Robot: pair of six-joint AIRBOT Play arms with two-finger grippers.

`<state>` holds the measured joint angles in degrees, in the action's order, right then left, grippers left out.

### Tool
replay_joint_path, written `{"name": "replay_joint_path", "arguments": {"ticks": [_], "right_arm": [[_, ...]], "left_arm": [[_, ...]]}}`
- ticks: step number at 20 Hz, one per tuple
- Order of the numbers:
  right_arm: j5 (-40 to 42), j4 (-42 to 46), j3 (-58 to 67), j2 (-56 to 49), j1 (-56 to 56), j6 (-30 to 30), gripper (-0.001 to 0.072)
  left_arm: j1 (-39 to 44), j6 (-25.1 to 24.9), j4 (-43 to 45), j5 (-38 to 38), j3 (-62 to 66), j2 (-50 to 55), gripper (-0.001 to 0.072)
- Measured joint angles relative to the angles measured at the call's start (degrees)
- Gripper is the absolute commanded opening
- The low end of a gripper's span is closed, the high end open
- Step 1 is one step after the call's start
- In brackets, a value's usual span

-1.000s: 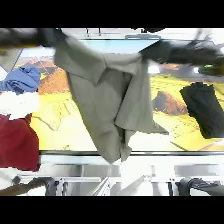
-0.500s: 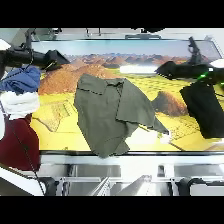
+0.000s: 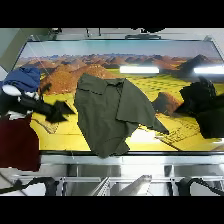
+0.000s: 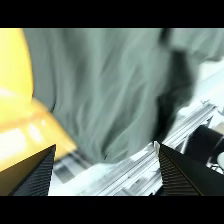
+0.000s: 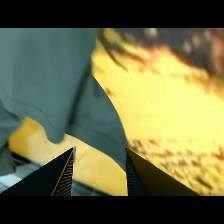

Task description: Fold the shirts.

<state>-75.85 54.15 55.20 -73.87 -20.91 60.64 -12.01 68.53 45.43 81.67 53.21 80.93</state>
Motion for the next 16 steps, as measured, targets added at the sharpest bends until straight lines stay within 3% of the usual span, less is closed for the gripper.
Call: {"name": "replay_joint_path", "arguments": {"ticks": [4,11,13,14,16], "right_arm": [[2.71,2.19,-5.9,3.17,-3.39,1.55,0.0362],[3.58,3.8,-7.89,3.82,-4.61,0.96,0.0371],[3.74,4.09,-8.24,3.21,-4.63,-0.35,0.0539],[3.76,4.17,-8.57,2.78,-4.63,-0.81,0.0569],[3.82,3.87,-9.46,1.66,-4.57,-2.05,0.0569]], "left_arm": [[3.65,-0.42,0.61,-9.11,-12.7,-5.29,0.0688],[15.32,-0.57,-2.49,-22.71,-18.16,-7.08,0.0688],[17.64,-0.55,-3.67,-24.68,-18.4,-6.27,0.0686],[18.43,-0.55,-4.0,-25.35,-18.45,-5.6,0.0608],[19.63,-0.57,-4.28,-26.84,-18.56,-3.76,0.0193]]}}
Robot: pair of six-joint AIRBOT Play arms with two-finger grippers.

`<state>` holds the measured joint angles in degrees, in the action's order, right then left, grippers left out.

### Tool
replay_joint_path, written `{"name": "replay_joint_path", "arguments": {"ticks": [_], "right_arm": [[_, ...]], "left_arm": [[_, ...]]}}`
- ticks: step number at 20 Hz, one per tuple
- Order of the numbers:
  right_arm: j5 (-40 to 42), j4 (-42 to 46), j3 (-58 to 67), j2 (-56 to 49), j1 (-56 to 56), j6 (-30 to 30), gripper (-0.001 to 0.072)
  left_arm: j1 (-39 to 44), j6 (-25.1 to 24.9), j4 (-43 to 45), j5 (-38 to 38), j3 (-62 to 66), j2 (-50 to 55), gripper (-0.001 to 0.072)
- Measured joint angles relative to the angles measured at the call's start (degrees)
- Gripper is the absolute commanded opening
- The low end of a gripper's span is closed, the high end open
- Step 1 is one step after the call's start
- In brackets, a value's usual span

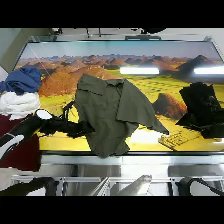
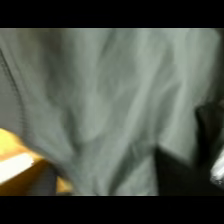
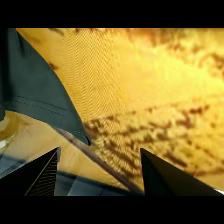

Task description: Fold the shirts.

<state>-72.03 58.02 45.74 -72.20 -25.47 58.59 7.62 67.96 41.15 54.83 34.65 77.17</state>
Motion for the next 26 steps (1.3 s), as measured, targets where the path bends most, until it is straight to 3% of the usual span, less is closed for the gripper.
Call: {"name": "replay_joint_path", "arguments": {"ticks": [1,2,9,10,11,15,17,18,22,26], "right_arm": [[0.28,-0.24,-0.44,-0.66,0.26,-0.63,0.0569],[0.66,-0.66,-0.7,-1.27,0.7,-1.29,0.0569],[3.54,0.96,-1.4,-5.09,8.74,-5.6,0.055],[4.02,1.38,-1.4,-5.44,9.88,-5.79,0.0389],[4.79,1.79,-1.42,-5.77,10.8,-5.86,0.0319],[5.79,1.81,-1.38,-6.95,13.14,-6.21,0.031],[6.6,1.95,-1.38,-7.41,13.81,-6.27,0.0048],[6.82,1.86,-1.44,-7.65,14.14,-6.25,0.001],[6.84,-1.97,-1.29,-7.82,15.04,-6.38,0.0011],[-0.17,-14.97,2.78,-4.52,13.79,-7.23,0.0011]], "left_arm": [[0.37,0.0,0.11,-0.35,0.09,0.96,0.0075],[0.66,-0.02,0.13,-0.66,0.37,1.6,0.0026],[1.29,-0.94,-1.01,0.74,6.03,3.02,0.0025],[1.25,-0.92,-1.14,0.87,6.56,3.06,0.0025],[1.25,-0.94,-1.16,1.14,6.91,3.06,0.0025],[1.27,-0.96,-1.57,1.77,7.52,3.1,0.0025],[1.29,-0.98,-1.6,2.03,7.63,3.1,0.0025],[1.27,-0.98,-1.64,2.01,7.69,3.1,0.0025],[1.18,-1.03,-1.99,2.25,8.04,2.34,0.0025],[-2.71,-1.14,-3.37,7.78,14.16,-3.72,0.0026]]}}
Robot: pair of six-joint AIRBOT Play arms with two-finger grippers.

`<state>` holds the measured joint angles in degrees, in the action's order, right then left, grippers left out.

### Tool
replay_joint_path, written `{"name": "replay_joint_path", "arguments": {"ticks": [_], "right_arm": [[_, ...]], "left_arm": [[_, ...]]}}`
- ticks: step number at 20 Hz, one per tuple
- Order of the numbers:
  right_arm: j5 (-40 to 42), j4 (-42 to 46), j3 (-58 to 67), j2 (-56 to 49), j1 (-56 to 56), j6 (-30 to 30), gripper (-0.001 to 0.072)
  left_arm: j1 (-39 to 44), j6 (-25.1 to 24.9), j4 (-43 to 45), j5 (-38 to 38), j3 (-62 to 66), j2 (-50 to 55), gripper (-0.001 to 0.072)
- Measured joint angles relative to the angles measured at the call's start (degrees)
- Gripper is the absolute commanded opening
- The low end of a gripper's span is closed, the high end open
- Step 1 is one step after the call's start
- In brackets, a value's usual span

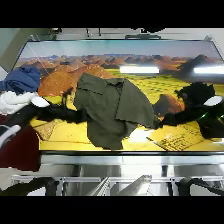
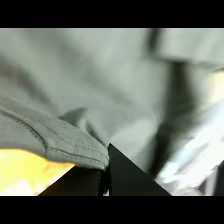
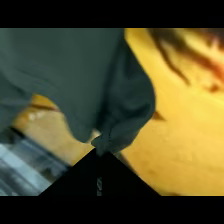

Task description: Fold the shirts.

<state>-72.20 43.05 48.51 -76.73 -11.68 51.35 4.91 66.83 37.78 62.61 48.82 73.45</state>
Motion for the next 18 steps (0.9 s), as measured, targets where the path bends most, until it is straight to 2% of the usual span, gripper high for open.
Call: {"name": "replay_joint_path", "arguments": {"ticks": [2,4,6,8,11,13,18], "right_arm": [[-6.36,-13.86,4.35,4.17,-2.67,-1.29,0.0011],[-10.82,-32.24,9.7,9.55,-6.97,-2.32,0.0012],[-11.89,-51.54,15.89,15.82,-13.07,-3.5,0.0012],[-9.46,-64.22,20.98,21.86,-19.52,-4.2,0.0012],[-2.91,-73.31,25.03,30.38,-27.69,-4.72,0.0012],[0.74,-75.21,26.14,34.58,-31.01,-5.42,0.0012],[4.9,-72.39,27.04,38.64,-33.92,-6.03,0.0012]], "left_arm": [[-5.2,-0.26,-3.98,5.46,6.88,-5.16,0.0027],[-12.76,-0.59,-11.02,10.01,15.89,-10.91,0.0029],[-21.7,-0.83,-19.78,12.72,25.9,-15.98,0.003],[-31.69,-0.87,-27.82,15.32,36.09,-19.74,0.0031],[-44.74,-0.59,-35.93,17.73,47.76,-23.3,0.0031],[-48.5,0.24,-38.64,18.27,52.13,-23.8,0.0031],[-43.17,1.33,-41.16,19.37,57.68,-19.12,0.0024]]}}
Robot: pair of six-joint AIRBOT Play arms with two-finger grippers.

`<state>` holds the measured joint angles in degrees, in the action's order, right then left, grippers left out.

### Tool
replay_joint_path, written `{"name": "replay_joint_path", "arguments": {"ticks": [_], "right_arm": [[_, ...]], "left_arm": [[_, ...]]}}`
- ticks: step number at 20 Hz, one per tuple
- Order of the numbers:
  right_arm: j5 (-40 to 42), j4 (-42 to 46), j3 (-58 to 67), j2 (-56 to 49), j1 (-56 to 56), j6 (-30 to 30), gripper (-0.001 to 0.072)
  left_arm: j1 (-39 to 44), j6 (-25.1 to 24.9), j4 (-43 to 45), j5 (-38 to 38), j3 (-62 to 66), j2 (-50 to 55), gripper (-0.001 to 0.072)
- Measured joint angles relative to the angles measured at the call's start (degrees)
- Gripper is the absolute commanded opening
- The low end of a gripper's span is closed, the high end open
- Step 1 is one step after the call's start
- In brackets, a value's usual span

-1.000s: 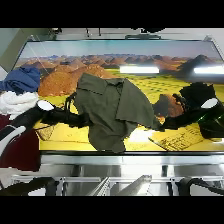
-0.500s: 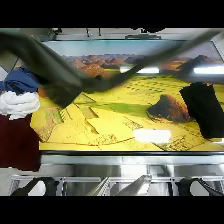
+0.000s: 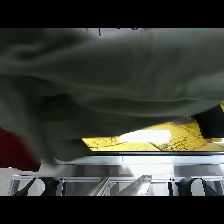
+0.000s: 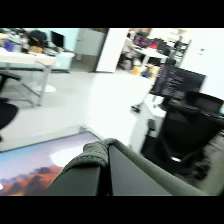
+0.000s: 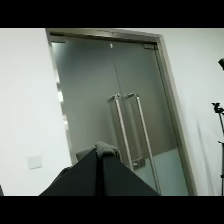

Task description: Fold the shirts.

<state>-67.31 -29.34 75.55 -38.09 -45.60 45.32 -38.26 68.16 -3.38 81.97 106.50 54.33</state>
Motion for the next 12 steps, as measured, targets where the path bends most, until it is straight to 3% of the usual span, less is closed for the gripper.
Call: {"name": "replay_joint_path", "arguments": {"ticks": [8,12], "right_arm": [[1.29,17.27,-0.61,-3.06,5.2,2.05,0.0012],[1.09,29.49,-0.98,-8.35,12.52,9.57,0.0011]], "left_arm": [[11.5,0.22,-0.39,2.6,3.02,13.27,0.0014],[17.86,1.88,6.23,4.46,3.19,17.94,0.0014]]}}
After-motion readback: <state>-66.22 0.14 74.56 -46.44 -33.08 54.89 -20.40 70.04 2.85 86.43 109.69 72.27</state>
